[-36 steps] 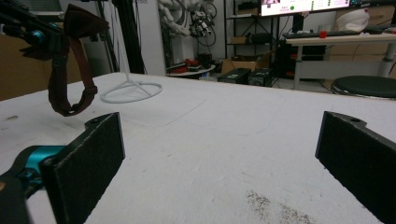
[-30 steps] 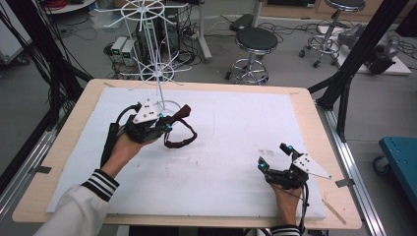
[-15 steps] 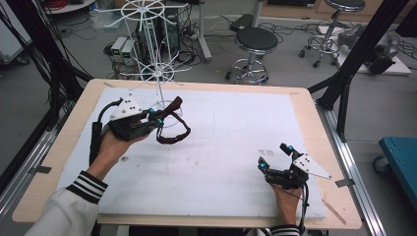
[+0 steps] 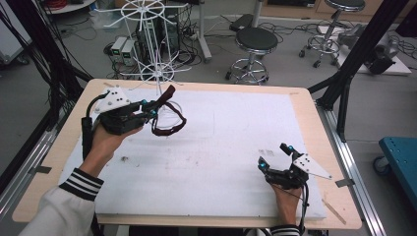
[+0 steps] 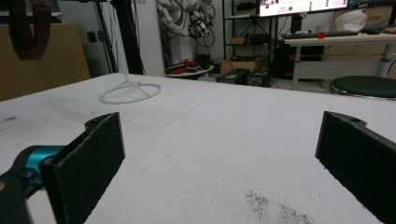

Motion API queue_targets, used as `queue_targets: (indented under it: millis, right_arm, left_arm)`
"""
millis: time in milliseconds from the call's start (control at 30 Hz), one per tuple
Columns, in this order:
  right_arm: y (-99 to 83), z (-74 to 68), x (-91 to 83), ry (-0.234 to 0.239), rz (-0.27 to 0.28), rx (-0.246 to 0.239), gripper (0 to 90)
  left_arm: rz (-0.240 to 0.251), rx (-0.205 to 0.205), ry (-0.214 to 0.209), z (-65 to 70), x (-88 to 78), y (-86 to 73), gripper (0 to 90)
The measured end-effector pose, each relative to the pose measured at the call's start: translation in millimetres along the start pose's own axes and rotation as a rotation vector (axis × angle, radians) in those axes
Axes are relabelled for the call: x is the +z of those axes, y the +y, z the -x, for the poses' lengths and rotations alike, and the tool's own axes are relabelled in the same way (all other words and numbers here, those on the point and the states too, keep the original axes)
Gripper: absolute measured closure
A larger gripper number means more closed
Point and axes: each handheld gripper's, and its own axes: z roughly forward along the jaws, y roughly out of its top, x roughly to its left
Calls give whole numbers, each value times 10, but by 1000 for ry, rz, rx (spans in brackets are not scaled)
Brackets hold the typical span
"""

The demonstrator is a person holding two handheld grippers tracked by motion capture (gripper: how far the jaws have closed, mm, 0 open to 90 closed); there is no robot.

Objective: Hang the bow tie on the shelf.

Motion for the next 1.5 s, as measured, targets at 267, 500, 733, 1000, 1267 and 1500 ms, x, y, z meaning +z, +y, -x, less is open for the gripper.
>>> queue_targets:
  millis: [267,500,733,1000,1267,1500]
  right_arm:
    - [0,3,2,2,2,-5,6]
    - [0,2,3,2,3,-5,6]
    - [0,3,2,2,2,-6,6]
    - [-1,0,0,4,0,0,6]
    - [0,1,0,5,1,-1,6]
    - [-1,1,-1,4,0,1,6]
  left_arm:
    - [28,-7,20,-46,-47,78,768]
    - [48,-19,48,-104,-63,131,768]
    - [62,-45,83,-181,-36,138,768]
    - [69,-78,126,-281,18,101,767]
    - [50,-94,191,-335,100,64,768]
    - [35,-110,211,-376,162,30,768]
